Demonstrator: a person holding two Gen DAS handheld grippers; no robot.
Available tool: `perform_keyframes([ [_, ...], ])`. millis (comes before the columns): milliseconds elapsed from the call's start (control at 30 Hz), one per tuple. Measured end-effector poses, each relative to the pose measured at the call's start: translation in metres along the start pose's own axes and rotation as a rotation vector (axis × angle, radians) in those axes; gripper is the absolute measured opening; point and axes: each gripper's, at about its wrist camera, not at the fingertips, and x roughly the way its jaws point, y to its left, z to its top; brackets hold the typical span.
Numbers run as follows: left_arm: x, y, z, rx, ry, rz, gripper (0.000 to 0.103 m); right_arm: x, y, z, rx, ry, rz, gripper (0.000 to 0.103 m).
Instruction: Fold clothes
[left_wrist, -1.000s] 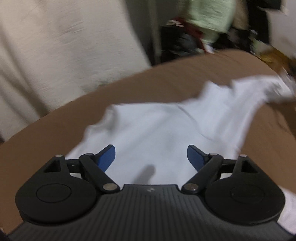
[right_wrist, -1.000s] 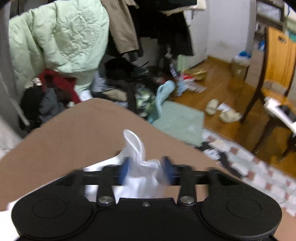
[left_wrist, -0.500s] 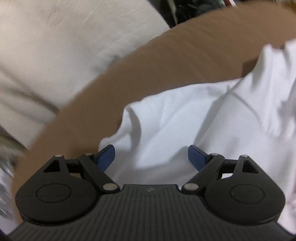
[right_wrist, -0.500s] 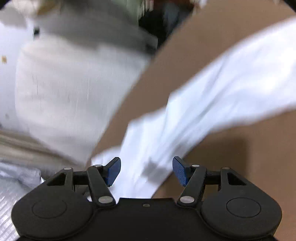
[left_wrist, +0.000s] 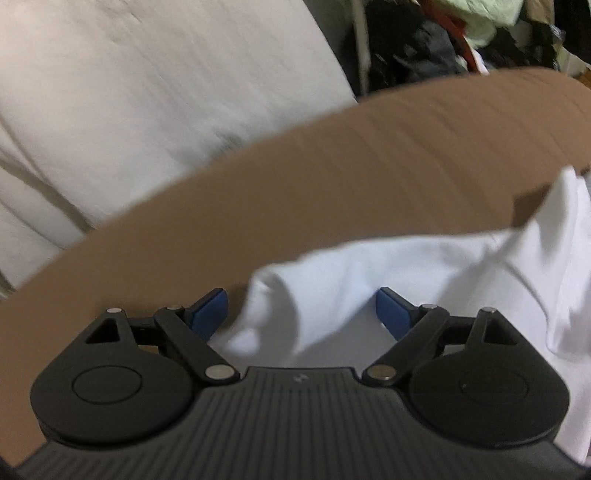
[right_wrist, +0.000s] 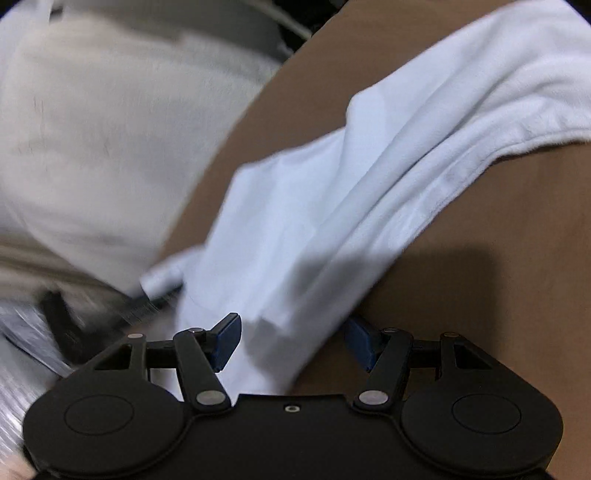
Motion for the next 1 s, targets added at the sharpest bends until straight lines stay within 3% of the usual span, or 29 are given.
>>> perform_keyframes([
  [67,0.006,-0.005,0.0,0.045,-0.017,0.022,0.09,-0.005,-0.007,0.002,0.033,-0.047,0.039,0.067],
  [100,0.006,-0.008,0.001,0.065,-0.024,0.009,0.082,-0.008,-0.011,0.003,0.048,-0.075,0.056,0.067],
  [133,0.005,-0.01,0.002,0.086,-0.031,-0.004,0.059,-0.01,-0.014,0.004,0.062,-0.101,0.073,0.067],
  [167,0.005,-0.011,0.005,0.092,-0.019,-0.041,0.044,-0.011,-0.015,0.005,0.065,-0.108,0.078,0.067],
  [200,0.002,-0.012,0.008,0.101,-0.021,-0.02,0.014,-0.011,-0.016,0.005,0.066,-0.115,0.082,0.067],
  [233,0.0,-0.013,0.011,0.109,-0.024,0.001,0.007,-0.009,-0.015,0.003,0.063,-0.12,0.076,0.067],
  [367,-0.027,-0.018,0.01,0.132,-0.198,0.159,0.007,-0.017,-0.014,-0.004,0.075,-0.143,0.059,0.067],
  [500,-0.038,0.013,0.025,0.055,-0.273,0.205,0.007,-0.022,-0.017,-0.002,0.1,-0.18,0.059,0.067],
  [667,0.008,0.031,0.03,0.051,-0.221,0.192,0.007,-0.017,-0.012,0.006,0.063,-0.268,0.0,0.064],
  [800,0.04,0.025,0.032,0.096,-0.162,0.226,0.008,-0.021,-0.011,0.006,0.032,-0.287,-0.022,0.063],
  [867,0.042,0.025,0.035,0.107,-0.156,0.262,0.014,-0.023,-0.011,0.006,0.024,-0.303,-0.033,0.063],
  [933,0.043,0.026,0.038,0.116,-0.15,0.298,0.02,-0.022,-0.009,0.007,-0.016,-0.319,-0.076,0.054],
  [967,0.035,0.031,0.042,0.066,-0.166,0.322,0.02,-0.021,-0.004,0.006,-0.057,-0.321,-0.111,0.044],
  [1000,0.027,0.036,0.046,0.017,-0.182,0.345,0.02,-0.019,0.003,0.004,-0.131,-0.323,-0.176,0.005],
])
